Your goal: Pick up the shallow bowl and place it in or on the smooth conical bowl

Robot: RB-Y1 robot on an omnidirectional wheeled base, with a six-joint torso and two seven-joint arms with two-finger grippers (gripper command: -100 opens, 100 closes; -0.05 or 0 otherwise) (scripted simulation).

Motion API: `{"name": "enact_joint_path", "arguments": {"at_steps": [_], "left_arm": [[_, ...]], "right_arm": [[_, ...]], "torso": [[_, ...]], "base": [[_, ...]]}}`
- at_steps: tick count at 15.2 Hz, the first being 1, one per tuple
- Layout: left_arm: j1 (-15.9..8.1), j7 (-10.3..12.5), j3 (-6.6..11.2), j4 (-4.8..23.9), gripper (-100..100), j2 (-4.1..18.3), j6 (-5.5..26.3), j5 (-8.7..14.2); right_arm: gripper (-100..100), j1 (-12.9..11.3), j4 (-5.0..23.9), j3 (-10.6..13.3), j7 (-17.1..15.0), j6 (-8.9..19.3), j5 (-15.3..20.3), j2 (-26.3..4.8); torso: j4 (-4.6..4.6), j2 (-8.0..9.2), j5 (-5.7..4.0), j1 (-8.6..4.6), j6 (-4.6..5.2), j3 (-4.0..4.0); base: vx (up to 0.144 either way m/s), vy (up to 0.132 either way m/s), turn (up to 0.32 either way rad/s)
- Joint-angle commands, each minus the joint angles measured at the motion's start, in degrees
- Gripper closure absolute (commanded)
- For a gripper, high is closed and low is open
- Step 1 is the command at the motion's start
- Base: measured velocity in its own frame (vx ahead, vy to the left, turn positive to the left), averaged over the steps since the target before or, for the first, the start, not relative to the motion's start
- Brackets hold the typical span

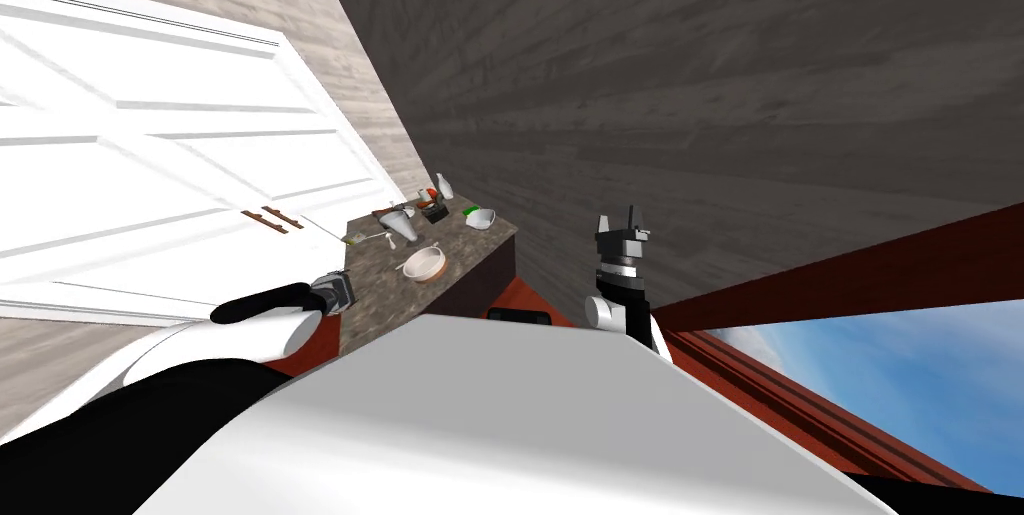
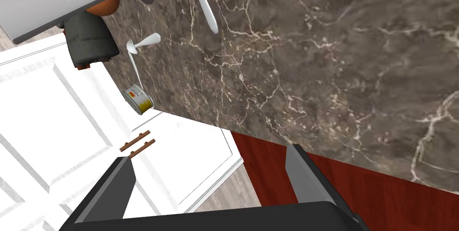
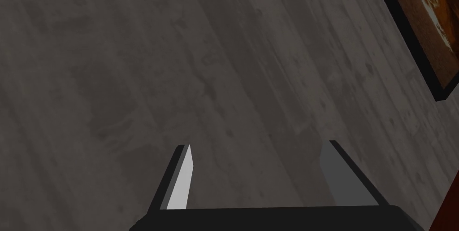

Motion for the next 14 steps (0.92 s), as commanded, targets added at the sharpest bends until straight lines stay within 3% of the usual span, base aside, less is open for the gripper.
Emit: {"name": "enact_joint_path", "arguments": {"at_steps": [1, 3, 4, 6, 7, 9, 10, 12, 13, 14], "left_arm": [[0.4, 0.4, 0.4, 0.0, -100, 0.3, 2.9, 1.3], [0.4, 0.4, 0.4, 0.0, -100, 0.3, 3.8, 1.3], [1.2, 0.9, 1.16, -0.2, -100, 0.5, 5.9, 3.3], [1.2, 0.9, 1.16, -0.2, -100, 0.5, 7.4, 3.3], [2.1, 1.4, 1.81, -0.5, -100, 0.7, 9.0, 5.4], [2.1, 1.4, 1.81, -0.5, -100, 0.7, 10.8, 5.4], [3.0, 1.7, 2.37, -0.6, -100, 0.7, 12.4, 7.4], [3.0, 1.7, 2.37, -0.6, -100, 0.7, 14.1, 7.4], [3.8, 2.1, 2.83, -0.8, -100, 0.7, 15.6, 9.5], [3.8, 2.1, 2.83, -0.8, -100, 0.7, 16.8, 9.5]], "right_arm": [[0, 0.0, 0.0, 0.0, 0.0, 0.0, 0.0, 0.0], [0, 0.0, 0.0, 0.0, 0.0, 0.0, 0.0, 0.0], [0, 0.0, 0.0, 0.0, 0.0, 0.0, 0.0, 0.0], [0, 0.0, 0.0, 0.0, 0.0, 0.0, 0.0, 0.0], [0, 0.0, 0.0, 0.0, 0.0, 0.0, 0.0, 0.0], [0, 0.0, 0.0, 0.0, 0.0, 0.0, 0.0, 0.0], [0, 0.0, 0.0, 0.0, 0.0, 0.0, 0.0, 0.0], [0, 0.0, 0.0, 0.0, 0.0, 0.0, 0.0, 0.0], [0, 0.0, 0.0, 0.0, 0.0, 0.0, 0.0, 0.0], [0, 0.0, 0.0, 0.0, 0.0, 0.0, 0.0, 0.0]], "torso": [[0.0, 0.0, 0.0, 0.0, 0.0, 0.0], [-0.01, -0.01, 0.0, 0.01, -0.03, -0.01], [0.0, 0.03, 0.01, 0.03, -0.06, 0.01], [0.0, -0.02, 0.01, 0.03, 0.0, -0.01], [0.0, -0.01, 0.01, 0.04, -0.04, -0.01], [-0.01, -0.06, 0.01, 0.01, -0.01, -0.04], [-0.01, -0.04, 0.01, 0.03, -0.04, -0.03], [-0.02, -0.07, 0.0, 0.01, -0.01, -0.04], [-0.01, -0.04, 0.01, 0.02, -0.04, -0.03], [-0.01, -0.05, 0.01, 0.02, -0.01, -0.03]], "base": [[0.054, -0.02, -0.236], [0.032, -0.006, -0.047], [0.04, -0.01, -0.217], [0.049, -0.007, -0.171], [0.051, -0.014, -0.177], [0.055, -0.008, -0.144], [0.054, -0.011, -0.19], [0.054, -0.006, -0.151], [0.052, -0.009, -0.179], [0.059, -0.006, -0.199]]}}
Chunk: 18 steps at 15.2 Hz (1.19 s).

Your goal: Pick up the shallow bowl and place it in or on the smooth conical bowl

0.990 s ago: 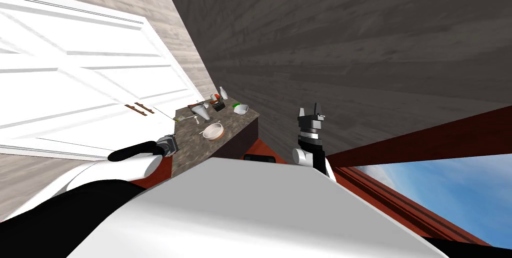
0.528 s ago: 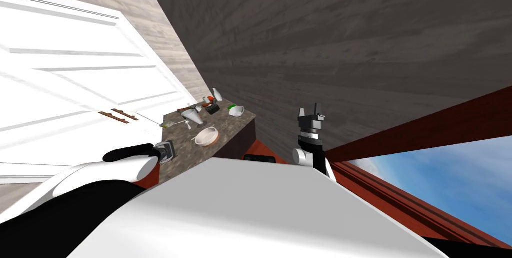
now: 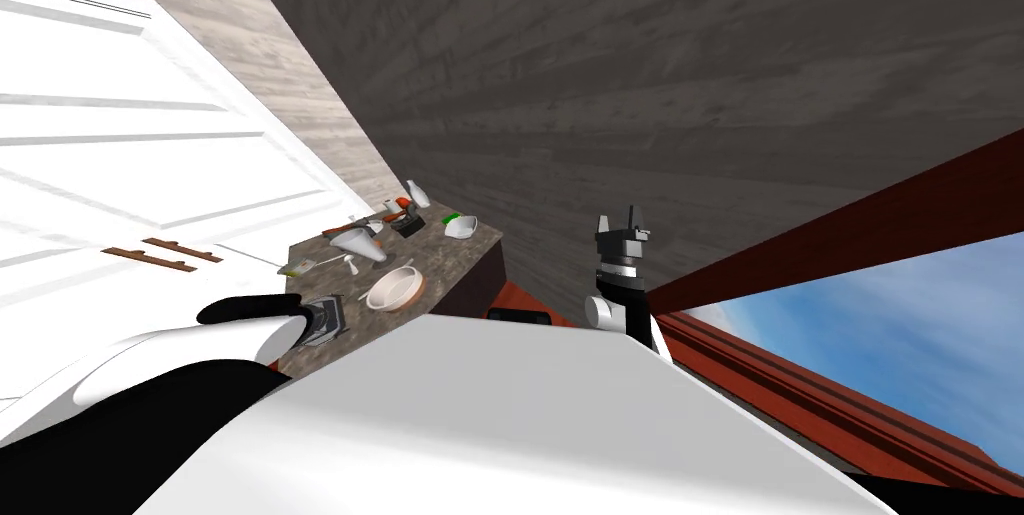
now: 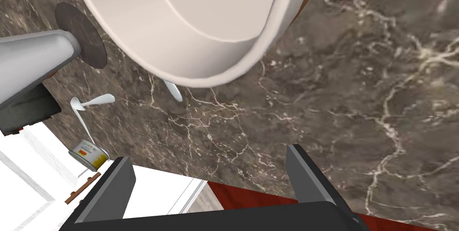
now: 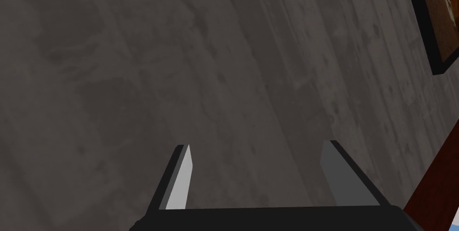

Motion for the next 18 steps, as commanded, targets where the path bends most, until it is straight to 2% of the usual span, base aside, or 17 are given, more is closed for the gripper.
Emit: {"name": "enact_joint_path", "arguments": {"at_steps": [1, 2, 4, 5, 6, 7, 9, 10, 11, 12, 13, 14, 15, 16, 17, 18], "left_arm": [[0.7, 0.1, 0.25, -0.3, -100, -0.3, 1.9, 0.7], [1.5, 0.4, 0.62, -0.4, -100, -0.4, 3.9, 2.7], [1.5, 0.4, 0.62, -0.4, -100, -0.4, 4.8, 2.7], [2.3, 0.6, 0.89, -0.6, -100, -0.6, 6.8, 4.7], [2.3, 0.6, 0.89, -0.6, -100, -0.6, 7.6, 4.7], [3.0, 0.8, 1.08, -0.6, -100, -0.8, 8.9, 6.6], [3.0, 0.8, 1.08, -0.6, -100, -0.8, 10.1, 6.6], [3.7, 1.0, 1.2, -0.7, -100, -1.1, 12.1, 8.3], [3.7, 1.0, 1.2, -0.7, -100, -1.1, 12.5, 8.3], [4.4, 1.1, 1.26, -0.7, -100, -1.4, 14.3, 10.0], [4.4, 1.1, 1.26, -0.7, -100, -1.4, 14.6, 10.0], [5.0, 1.3, 1.26, -0.7, -100, -1.6, 16.2, 11.5], [5.0, 1.3, 1.26, -0.7, -100, -1.6, 16.5, 11.5], [5.6, 1.3, 1.22, -0.7, -100, -1.9, 18.1, 12.9], [5.6, 1.3, 1.22, -0.7, -100, -1.9, 18.1, 12.9], [6.0, 1.4, 1.15, -0.7, -100, -2.1, 19.5, 14.1]], "right_arm": [[0, 0.0, 0.0, 0.0, 0.0, 0.0, 0.0, 0.0], [0, 0.0, 0.0, 0.0, 0.0, 0.0, 0.0, 0.0], [0, 0.0, 0.0, 0.0, 0.0, 0.0, 0.0, 0.0], [0, 0.0, 0.0, 0.0, 0.0, 0.0, 0.0, 0.0], [0, 0.0, 0.0, 0.0, 0.0, 0.0, 0.0, 0.0], [0, 0.0, 0.0, 0.0, 0.0, 0.0, 0.0, 0.0], [0, 0.0, 0.0, 0.0, 0.0, 0.0, 0.0, 0.0], [0, 0.0, 0.0, 0.0, 0.0, 0.0, 0.0, 0.0], [0, 0.0, 0.0, 0.0, 0.0, 0.0, 0.0, 0.0], [0, 0.0, 0.0, 0.0, 0.0, 0.0, 0.0, 0.0], [0, 0.0, 0.0, 0.0, 0.0, 0.0, 0.0, 0.0], [0, 0.0, 0.0, 0.0, 0.0, 0.0, 0.0, 0.0], [0, 0.0, 0.0, 0.0, 0.0, 0.0, 0.0, 0.0], [0, 0.0, 0.0, 0.0, 0.0, 0.0, 0.0, 0.0], [0, 0.0, 0.0, 0.0, 0.0, 0.0, 0.0, 0.0], [0, 0.0, 0.0, 0.0, 0.0, 0.0, 0.0, 0.0]], "torso": [[0.0, 0.0, 0.0, 0.0, 0.0, 0.0], [0.01, 0.03, 0.0, 0.01, -0.03, 0.02], [0.0, 0.01, 0.0, 0.03, -0.01, 0.01], [0.01, 0.04, 0.01, 0.03, -0.03, 0.02], [0.01, 0.06, 0.0, 0.02, 0.0, 0.03], [0.01, 0.06, 0.0, 0.03, -0.01, 0.03], [0.0, -0.02, 0.01, 0.06, -0.02, -0.01], [0.0, 0.01, 0.01, 0.04, -0.04, 0.0], [0.0, 0.02, 0.01, 0.03, -0.02, 0.01], [0.01, 0.03, 0.01, 0.04, -0.02, 0.01], [0.0, 0.01, 0.01, 0.04, -0.01, 0.01], [0.0, 0.0, 0.01, 0.04, -0.01, 0.0], [0.0, 0.01, 0.01, 0.04, -0.02, 0.0], [0.0, 0.02, 0.01, 0.04, -0.02, 0.01], [0.0, 0.03, 0.01, 0.04, -0.02, 0.01], [0.01, 0.03, 0.01, 0.04, -0.03, 0.02]], "base": [[0.042, 0.001, -0.082], [0.054, 0.002, -0.173], [0.051, 0.005, -0.134], [0.04, 0.001, -0.178], [0.042, 0.005, -0.183], [0.065, 0.008, -0.235], [0.06, 0.01, -0.106], [0.049, 0.007, -0.116], [0.05, 0.008, -0.148], [0.061, 0.011, -0.181], [0.059, 0.01, -0.164], [0.054, 0.008, -0.148], [0.048, 0.01, -0.119], [0.048, 0.01, -0.151], [0.05, 0.013, -0.121], [0.053, 0.014, -0.148]]}}
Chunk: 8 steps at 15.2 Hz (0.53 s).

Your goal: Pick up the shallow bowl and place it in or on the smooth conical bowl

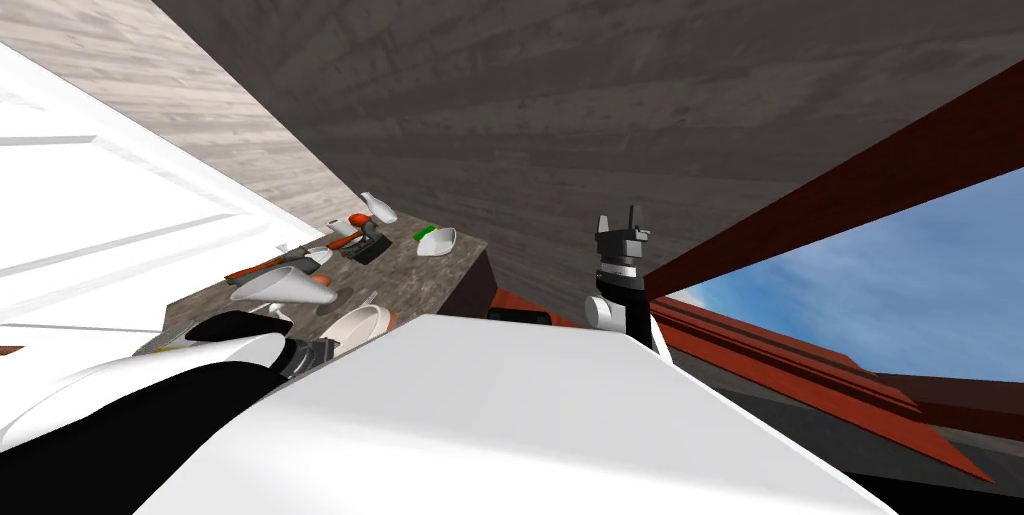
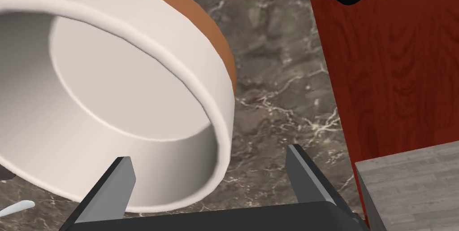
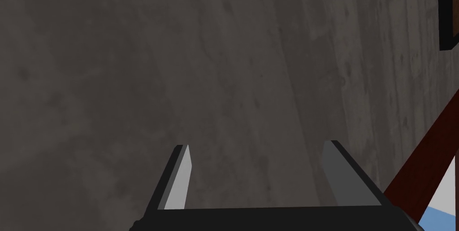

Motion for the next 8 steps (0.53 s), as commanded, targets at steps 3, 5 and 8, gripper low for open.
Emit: {"name": "enact_joint_path", "arguments": {"at_steps": [3, 5, 8], "left_arm": [[1.0, 0.1, -0.6, 0.5, -100, -0.6, 3.7, 3.1], [0.6, -0.9, -1.13, 2.1, -100, -0.8, 1.5, 1.6], [-0.1, -1.8, -2.25, 4.5, -100, -1.0, -0.1, 0.4]], "right_arm": [[0, 0.0, 0.0, 0.0, 0.0, 0.0, 0.0, 0.0], [0, 0.0, 0.0, 0.0, 0.0, 0.0, 0.0, 0.0], [0, 0.0, 0.0, 0.0, 0.0, 0.0, 0.0, 0.0]], "torso": [[0.0, -0.01, 0.01, 0.03, 0.0, -0.01], [0.01, 0.04, 0.0, 0.02, -0.02, 0.02], [0.05, 0.24, -0.03, -0.14, -0.01, 0.13]], "base": [[0.053, 0.02, -0.143], [0.016, 0.008, -0.032], [-0.024, -0.018, -0.029]]}}
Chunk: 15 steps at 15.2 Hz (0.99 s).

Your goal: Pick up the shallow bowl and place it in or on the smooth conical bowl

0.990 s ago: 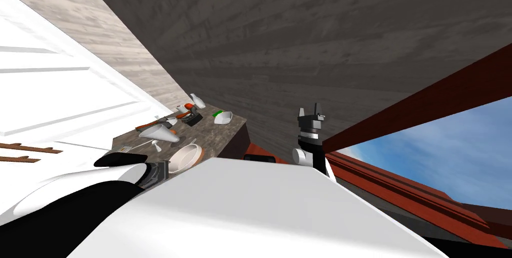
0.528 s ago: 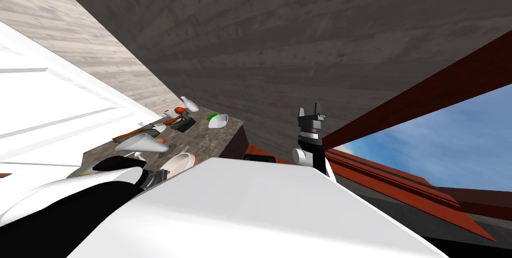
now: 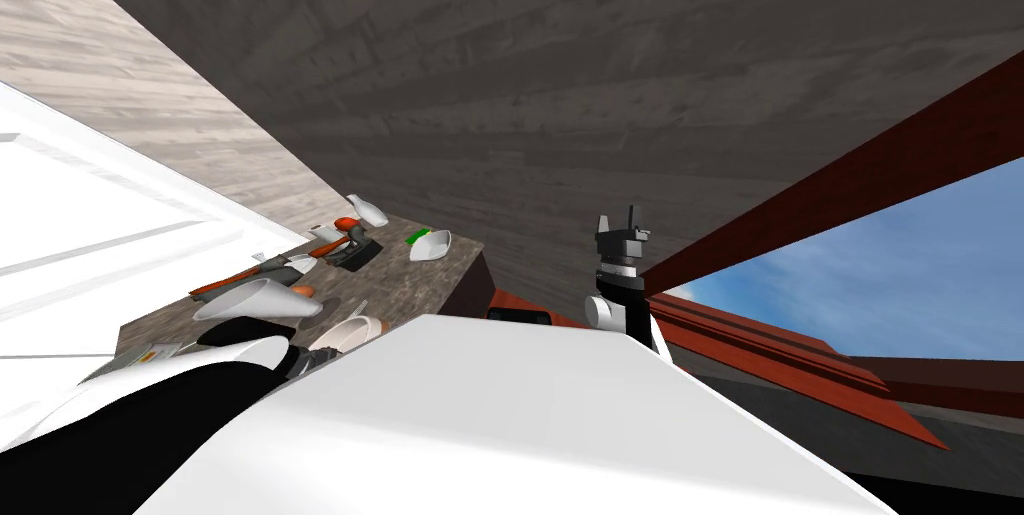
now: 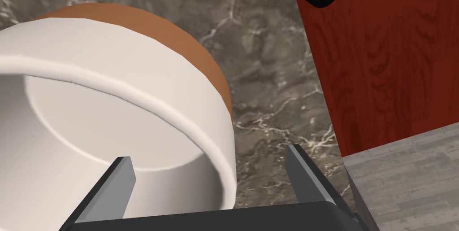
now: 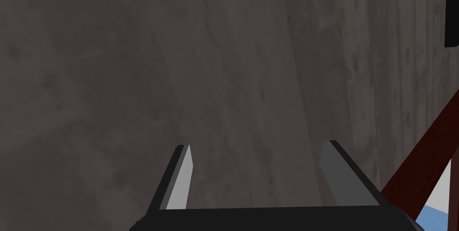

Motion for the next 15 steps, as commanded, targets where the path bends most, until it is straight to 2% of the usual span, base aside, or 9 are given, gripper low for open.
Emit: {"name": "enact_joint_path", "arguments": {"at_steps": [1, 2, 3, 4, 8, 9, 13, 14, 15], "left_arm": [[-0.4, -0.9, -0.84, 1.9, -100, -0.2, -1.5, -1.0], [-0.6, -1.1, -1.12, 2.5, -100, -0.3, -1.9, -1.3], [-0.4, -0.7, -0.83, 1.6, -100, -0.2, -1.2, -0.9], [-0.4, -0.8, -0.94, 1.8, 100, -0.3, -1.5, -1.0], [-0.4, -0.9, -0.98, 1.7, 100, -0.3, -1.4, -1.0], [0.1, -0.2, 0.0, 0.1, 100, -0.1, -0.3, 0.0], [1.0, 1.0, 1.39, -2.9, 100, 0.2, 1.8, 1.5], [0.7, 0.5, 0.85, -1.8, 100, 0.0, 0.9, 0.9], [-1.0, 1.0, -0.38, -1.0, 100, 0.8, 1.7, 1.8]], "right_arm": [[0, 0.0, 0.0, 0.0, 0.0, 0.0, 0.0, 0.0], [0, 0.0, 0.0, 0.0, 0.0, 0.0, 0.0, 0.0], [0, 0.0, 0.0, 0.0, 0.0, 0.0, 0.0, 0.0], [0, 0.0, 0.0, 0.0, 0.0, 0.0, 0.0, 0.0], [0, 0.0, 0.0, 0.0, 0.0, 0.0, 0.0, 0.0], [0, 0.0, 0.0, 0.0, 0.0, 0.0, 0.0, 0.0], [0, 0.0, 0.0, 0.0, 0.0, 0.0, 0.0, 0.0], [0, 0.0, 0.0, 0.0, 0.0, 0.0, 0.0, 0.0], [0, 0.0, 0.0, 0.0, 0.0, 0.0, 0.0, 0.0]], "torso": [[0.0, 0.0, 0.0, 0.0, 0.0, 0.0], [0.01, 0.03, -0.01, -0.02, -0.01, 0.02], [0.01, 0.04, -0.01, -0.02, -0.01, 0.03], [0.01, 0.02, -0.01, -0.01, -0.01, 0.02], [0.02, -0.06, 0.0, 0.08, -0.02, -0.01], [0.03, -0.05, -0.01, 0.08, -0.03, -0.01], [0.02, -0.17, -0.08, 0.09, -0.03, -0.07], [0.02, -0.18, -0.08, 0.09, -0.03, -0.07], [0.02, -0.15, -0.07, 0.07, -0.03, -0.06]], "base": [[-0.032, -0.022, -0.025], [-0.031, -0.02, -0.019], [-0.018, -0.011, -0.005], [-0.006, -0.004, 0.001], [0.0, 0.0, 0.0], [0.013, 0.009, 0.033], [0.032, 0.022, 0.03], [0.018, 0.014, 0.005], [0.001, -0.001, -0.017]]}}
